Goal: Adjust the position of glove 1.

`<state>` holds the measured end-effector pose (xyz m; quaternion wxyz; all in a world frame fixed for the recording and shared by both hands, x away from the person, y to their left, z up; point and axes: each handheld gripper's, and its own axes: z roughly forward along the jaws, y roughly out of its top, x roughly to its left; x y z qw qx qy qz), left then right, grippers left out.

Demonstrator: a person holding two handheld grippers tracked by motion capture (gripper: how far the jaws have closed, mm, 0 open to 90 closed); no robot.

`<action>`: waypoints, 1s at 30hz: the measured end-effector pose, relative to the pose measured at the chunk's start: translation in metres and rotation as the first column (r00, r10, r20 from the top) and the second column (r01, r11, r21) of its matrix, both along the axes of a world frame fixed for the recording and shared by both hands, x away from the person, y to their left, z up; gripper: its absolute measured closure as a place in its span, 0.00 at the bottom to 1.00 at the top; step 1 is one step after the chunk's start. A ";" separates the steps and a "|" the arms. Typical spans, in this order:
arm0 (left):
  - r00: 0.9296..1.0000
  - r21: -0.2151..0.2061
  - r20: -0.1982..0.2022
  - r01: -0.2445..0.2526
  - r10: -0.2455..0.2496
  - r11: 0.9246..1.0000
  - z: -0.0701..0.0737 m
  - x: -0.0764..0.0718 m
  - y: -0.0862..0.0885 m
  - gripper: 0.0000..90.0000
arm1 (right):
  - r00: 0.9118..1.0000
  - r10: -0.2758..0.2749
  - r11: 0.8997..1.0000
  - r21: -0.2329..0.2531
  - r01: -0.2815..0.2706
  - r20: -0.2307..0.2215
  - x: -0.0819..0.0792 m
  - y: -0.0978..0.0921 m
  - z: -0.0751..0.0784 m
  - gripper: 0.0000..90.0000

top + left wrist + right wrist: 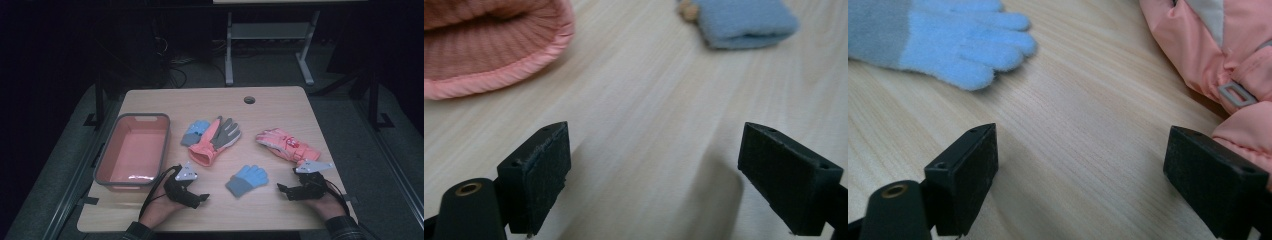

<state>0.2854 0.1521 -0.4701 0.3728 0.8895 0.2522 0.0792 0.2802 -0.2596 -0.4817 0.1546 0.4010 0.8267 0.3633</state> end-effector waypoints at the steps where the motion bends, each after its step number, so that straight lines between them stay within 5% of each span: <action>1: 1.000 -0.008 -0.001 -0.001 0.001 1.000 0.001 0.000 0.000 0.14 | 1.000 0.003 1.000 0.000 -0.003 -0.001 0.000 0.000 0.000 0.15; 15: 0.999 -0.030 0.001 -0.046 0.046 0.998 0.040 0.012 -0.010 0.15 | 1.000 0.000 1.000 0.001 0.000 -0.011 0.000 0.001 0.000 0.13; 30: 0.989 -0.048 0.041 -0.138 0.140 0.989 0.072 0.071 -0.030 0.18 | 1.000 -0.001 1.000 0.000 0.001 -0.011 0.000 0.001 0.000 0.13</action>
